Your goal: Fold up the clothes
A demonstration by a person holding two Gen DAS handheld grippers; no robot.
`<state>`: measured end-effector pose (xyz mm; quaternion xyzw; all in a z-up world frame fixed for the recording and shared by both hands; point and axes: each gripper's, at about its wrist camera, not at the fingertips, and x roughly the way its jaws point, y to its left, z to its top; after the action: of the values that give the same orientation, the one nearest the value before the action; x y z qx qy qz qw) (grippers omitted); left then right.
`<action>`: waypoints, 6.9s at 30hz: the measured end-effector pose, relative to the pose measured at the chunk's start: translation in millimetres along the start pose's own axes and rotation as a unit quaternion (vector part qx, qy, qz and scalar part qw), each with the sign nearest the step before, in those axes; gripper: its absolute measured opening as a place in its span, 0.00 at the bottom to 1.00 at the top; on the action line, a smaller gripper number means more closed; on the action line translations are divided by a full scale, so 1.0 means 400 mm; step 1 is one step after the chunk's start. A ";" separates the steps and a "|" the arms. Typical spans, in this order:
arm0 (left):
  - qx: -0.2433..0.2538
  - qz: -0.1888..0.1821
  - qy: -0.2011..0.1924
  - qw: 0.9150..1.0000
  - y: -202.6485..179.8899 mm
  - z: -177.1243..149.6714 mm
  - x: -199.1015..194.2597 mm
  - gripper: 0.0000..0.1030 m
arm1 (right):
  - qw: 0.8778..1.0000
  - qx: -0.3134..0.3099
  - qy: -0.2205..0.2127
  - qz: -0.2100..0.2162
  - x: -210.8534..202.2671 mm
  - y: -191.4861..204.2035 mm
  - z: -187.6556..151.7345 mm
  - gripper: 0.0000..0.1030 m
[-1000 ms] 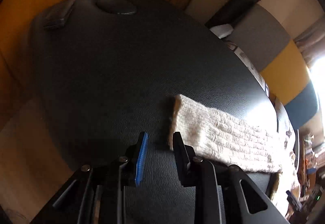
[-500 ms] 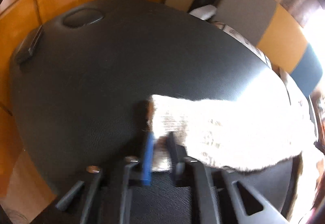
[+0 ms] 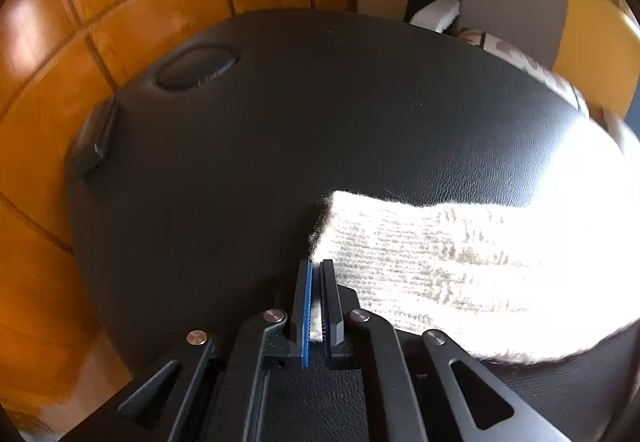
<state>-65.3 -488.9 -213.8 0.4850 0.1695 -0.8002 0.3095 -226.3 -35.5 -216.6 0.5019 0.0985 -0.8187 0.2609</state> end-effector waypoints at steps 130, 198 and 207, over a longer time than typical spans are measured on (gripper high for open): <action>0.501 -0.486 0.134 0.703 -1.557 -0.801 -0.529 0.14 | 0.833 0.515 -0.143 0.142 -0.368 -1.012 -0.559 0.53; 0.335 -0.485 0.154 0.793 -1.527 -0.197 -0.240 0.27 | 0.974 0.206 -0.097 0.015 -0.189 -0.726 -0.124 0.43; 0.363 -0.523 0.122 0.762 -1.569 -0.230 -0.295 0.05 | 0.964 0.232 -0.126 0.032 -0.173 -0.742 -0.173 0.43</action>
<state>-377.8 74.2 -171.7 0.4903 0.1300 -0.7738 -0.3793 -304.5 267.2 -219.0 0.4441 -0.1437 -0.8671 0.1741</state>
